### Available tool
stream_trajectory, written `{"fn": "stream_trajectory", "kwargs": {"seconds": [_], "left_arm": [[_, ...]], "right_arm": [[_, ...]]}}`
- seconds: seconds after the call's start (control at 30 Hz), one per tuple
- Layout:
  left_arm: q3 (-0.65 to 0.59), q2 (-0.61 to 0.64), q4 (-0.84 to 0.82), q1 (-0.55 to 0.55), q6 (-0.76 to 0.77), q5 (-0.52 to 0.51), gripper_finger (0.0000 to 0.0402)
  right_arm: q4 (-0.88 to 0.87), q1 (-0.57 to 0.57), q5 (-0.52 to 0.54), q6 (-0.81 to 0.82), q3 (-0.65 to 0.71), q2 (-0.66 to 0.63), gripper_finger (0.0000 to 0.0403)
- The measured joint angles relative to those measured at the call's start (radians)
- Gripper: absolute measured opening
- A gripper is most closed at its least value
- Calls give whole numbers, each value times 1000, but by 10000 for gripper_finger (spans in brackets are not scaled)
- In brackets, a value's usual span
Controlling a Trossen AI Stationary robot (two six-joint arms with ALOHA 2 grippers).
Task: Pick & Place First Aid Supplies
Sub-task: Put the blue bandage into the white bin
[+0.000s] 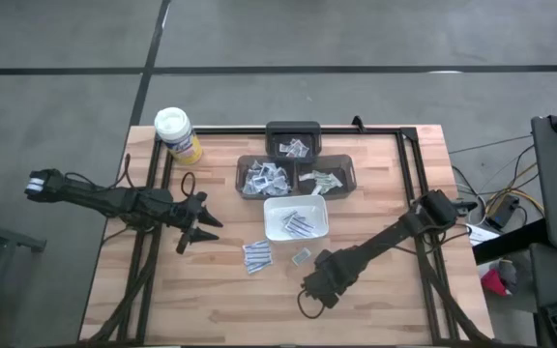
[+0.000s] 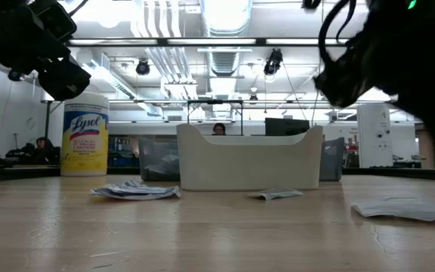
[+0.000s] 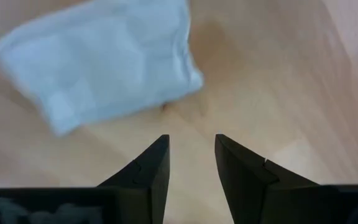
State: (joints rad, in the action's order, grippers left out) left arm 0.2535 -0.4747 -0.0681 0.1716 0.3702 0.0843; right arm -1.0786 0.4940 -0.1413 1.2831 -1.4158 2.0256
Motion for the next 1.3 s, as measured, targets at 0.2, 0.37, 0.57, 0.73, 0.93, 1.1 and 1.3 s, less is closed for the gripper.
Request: {"fn": "stream_trajectory", "kwargs": {"seconds": [0.2, 0.37, 0.57, 0.73, 0.93, 1.1, 1.3], "left_arm": [[0, 0, 0, 0, -20, 0, 197], [0, 0, 1, 0, -36, 0, 197], [0, 0, 5, 0, -36, 0, 197], [0, 0, 5, 0, -36, 0, 197], [0, 0, 8, 0, -37, 0, 197], [0, 0, 7, 0, -32, 0, 197], [0, 0, 8, 0, -31, 0, 197]], "right_arm": [[13, 6, 24, 22, -1, -69, 118], [40, -12, 62, 53, -2, -94, 123], [98, -37, 66, -15, -2, -64, 135], [91, -51, 71, -78, -1, -33, 134], [96, -55, 90, -110, 14, -4, 123], [100, -55, 91, -108, 44, 1, 114], [102, -55, 84, -111, 63, -3, 96]]}}
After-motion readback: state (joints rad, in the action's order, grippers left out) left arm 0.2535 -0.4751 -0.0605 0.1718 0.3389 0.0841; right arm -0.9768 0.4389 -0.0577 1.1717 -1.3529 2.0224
